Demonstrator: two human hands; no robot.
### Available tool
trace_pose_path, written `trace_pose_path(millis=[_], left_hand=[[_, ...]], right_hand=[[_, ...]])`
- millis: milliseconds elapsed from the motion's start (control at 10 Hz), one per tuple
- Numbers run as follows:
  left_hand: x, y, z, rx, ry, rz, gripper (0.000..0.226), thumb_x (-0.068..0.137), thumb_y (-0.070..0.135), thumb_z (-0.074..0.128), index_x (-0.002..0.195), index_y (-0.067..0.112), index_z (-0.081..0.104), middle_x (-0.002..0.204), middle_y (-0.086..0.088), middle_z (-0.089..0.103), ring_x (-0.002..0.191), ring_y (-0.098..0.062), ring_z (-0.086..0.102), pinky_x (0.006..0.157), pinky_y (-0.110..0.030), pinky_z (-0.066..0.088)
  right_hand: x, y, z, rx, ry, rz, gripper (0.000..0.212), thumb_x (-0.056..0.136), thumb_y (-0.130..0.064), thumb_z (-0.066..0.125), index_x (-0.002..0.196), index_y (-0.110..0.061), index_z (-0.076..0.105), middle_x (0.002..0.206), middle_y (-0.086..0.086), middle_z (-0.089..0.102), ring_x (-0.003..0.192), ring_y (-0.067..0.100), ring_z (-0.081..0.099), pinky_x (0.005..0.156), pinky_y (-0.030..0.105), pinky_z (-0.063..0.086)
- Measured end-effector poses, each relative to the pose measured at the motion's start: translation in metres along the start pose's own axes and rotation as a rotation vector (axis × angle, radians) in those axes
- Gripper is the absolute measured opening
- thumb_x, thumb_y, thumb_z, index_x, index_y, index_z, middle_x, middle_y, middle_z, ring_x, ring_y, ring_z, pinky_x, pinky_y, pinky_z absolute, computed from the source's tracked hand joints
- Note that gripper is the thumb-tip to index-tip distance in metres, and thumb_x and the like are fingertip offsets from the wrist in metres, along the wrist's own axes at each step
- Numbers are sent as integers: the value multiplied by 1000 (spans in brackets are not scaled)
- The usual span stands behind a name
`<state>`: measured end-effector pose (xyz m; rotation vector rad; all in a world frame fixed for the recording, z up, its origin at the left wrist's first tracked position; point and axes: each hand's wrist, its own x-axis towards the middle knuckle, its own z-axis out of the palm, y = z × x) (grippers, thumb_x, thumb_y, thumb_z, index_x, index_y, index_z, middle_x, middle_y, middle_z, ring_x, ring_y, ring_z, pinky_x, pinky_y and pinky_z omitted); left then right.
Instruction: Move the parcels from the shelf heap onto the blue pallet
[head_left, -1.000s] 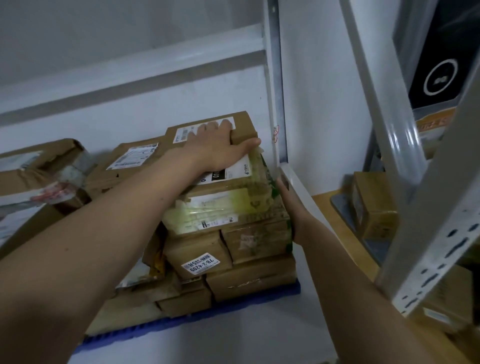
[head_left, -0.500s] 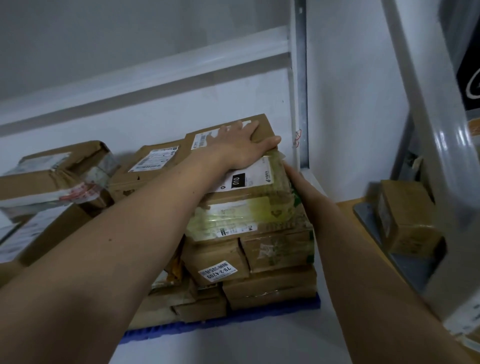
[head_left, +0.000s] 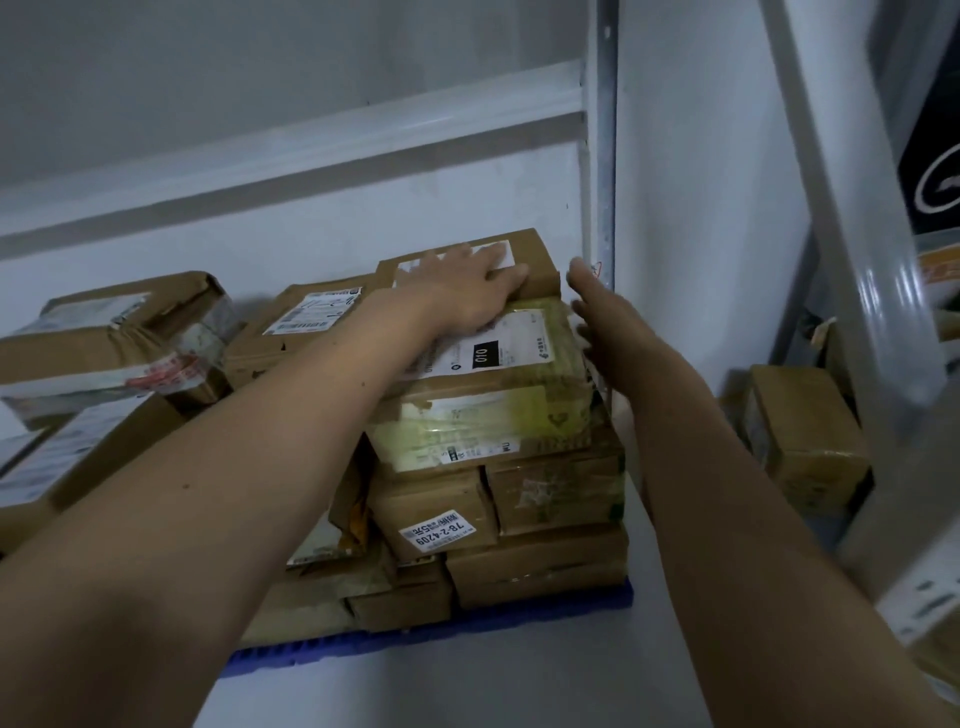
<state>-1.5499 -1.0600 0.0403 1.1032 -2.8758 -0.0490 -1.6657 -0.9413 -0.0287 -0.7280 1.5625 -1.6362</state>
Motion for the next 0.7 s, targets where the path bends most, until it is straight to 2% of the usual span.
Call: trace_pose_path(millis=[100, 300, 400, 500, 600, 700], left_hand=[[-7, -14, 5, 47, -48, -19, 66, 91, 71, 13, 151, 44, 4, 162, 1, 3, 148, -31, 1, 116, -58, 5], [-24, -14, 10, 85, -1, -30, 65, 93, 68, 12, 151, 42, -1, 162, 2, -2, 148, -31, -2, 116, -57, 1], [-23, -13, 13, 73, 25, -37, 64, 93, 67, 12, 151, 42, 1, 162, 2, 0, 148, -31, -1, 117, -56, 1], [-23, -13, 12, 50, 23, -42, 65, 93, 68, 13, 152, 41, 2, 162, 1, 0, 148, -31, -1, 117, -56, 2], [-34, -16, 6, 35, -15, -35, 67, 93, 68, 16, 152, 39, 6, 162, -1, 6, 148, -30, 4, 117, -56, 6], [-53, -29, -11, -3, 129, -22, 61, 95, 62, 30, 144, 28, 36, 148, -5, 40, 134, -28, 38, 102, -43, 37]], right_hand=[[-7, -10, 9, 70, -94, 32, 43, 95, -60, 38, 109, -28, 61, 101, 0, 72, 86, 14, 71, 68, 26, 54], [-9, -8, 19, 33, -115, 49, 50, 95, -58, 39, 131, -26, 51, 105, 4, 71, 87, 17, 71, 63, 27, 57], [-11, -11, 21, 12, -128, 30, 53, 95, -57, 41, 138, -25, 45, 115, 7, 67, 95, 19, 69, 64, 27, 57], [-5, -10, 18, -36, -142, 32, 55, 95, -55, 43, 139, -22, 43, 120, 9, 64, 102, 22, 67, 72, 29, 57], [-5, -19, 20, -286, 6, 20, 64, 93, -58, 43, 141, -16, 39, 130, 11, 57, 116, 28, 59, 90, 37, 51], [-19, -37, 33, -659, 256, -168, 60, 96, -44, 46, 144, -10, 34, 139, 11, 48, 120, 28, 52, 85, 34, 43]])
